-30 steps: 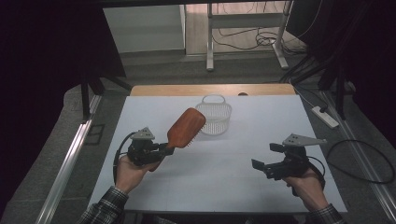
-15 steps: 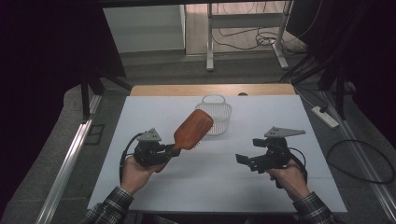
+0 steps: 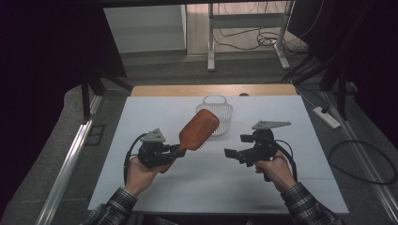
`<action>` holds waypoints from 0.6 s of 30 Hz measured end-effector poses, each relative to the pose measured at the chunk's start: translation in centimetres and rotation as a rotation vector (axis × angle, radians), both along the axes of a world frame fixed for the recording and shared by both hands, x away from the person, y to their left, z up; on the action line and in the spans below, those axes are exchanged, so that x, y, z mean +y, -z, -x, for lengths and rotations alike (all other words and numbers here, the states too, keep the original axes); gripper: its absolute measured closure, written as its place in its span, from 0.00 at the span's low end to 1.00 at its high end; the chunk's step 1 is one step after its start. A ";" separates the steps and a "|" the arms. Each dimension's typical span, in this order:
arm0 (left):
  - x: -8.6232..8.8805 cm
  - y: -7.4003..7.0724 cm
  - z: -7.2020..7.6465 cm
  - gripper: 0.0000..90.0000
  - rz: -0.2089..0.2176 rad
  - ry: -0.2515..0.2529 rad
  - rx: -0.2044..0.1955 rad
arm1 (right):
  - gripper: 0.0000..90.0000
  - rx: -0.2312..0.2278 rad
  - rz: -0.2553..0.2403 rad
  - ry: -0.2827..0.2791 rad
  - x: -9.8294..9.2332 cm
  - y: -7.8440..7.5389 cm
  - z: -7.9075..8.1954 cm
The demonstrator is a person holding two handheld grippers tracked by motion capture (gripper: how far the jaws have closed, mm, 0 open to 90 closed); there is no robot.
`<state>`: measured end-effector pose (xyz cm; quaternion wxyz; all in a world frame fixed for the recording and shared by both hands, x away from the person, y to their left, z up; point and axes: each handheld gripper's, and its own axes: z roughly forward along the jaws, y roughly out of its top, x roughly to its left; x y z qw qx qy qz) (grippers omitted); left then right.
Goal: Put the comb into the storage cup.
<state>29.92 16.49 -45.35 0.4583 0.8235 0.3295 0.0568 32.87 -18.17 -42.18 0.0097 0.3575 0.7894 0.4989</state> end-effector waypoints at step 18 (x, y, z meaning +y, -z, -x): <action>-1.3 -0.2 0.1 0.79 0.031 0.034 -0.006 | 0.00 0.029 -0.063 -0.018 3.5 -0.1 -2.2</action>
